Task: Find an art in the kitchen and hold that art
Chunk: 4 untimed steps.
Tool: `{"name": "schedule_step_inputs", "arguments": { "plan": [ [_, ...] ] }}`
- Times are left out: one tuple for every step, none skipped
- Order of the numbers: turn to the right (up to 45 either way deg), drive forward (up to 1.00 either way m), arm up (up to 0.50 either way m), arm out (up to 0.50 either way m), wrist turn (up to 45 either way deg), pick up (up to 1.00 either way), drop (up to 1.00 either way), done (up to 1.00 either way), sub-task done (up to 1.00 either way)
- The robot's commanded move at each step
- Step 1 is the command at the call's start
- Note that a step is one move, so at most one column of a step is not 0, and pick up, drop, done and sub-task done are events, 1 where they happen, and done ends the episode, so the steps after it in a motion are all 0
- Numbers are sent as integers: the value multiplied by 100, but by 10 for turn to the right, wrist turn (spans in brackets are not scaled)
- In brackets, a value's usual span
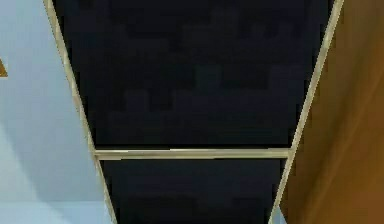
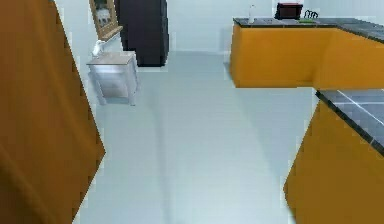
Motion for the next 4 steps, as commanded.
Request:
{"name": "schedule_step_inputs", "arguments": {
  "plan": [
    [450,0,0,0,0,0,0,0,0],
    [300,0,0,0,0,0,0,0,0],
    [0,100,0,0,0,0,0,0,0],
    [30,0,0,0,0,0,0,0,0]
  ]
}}
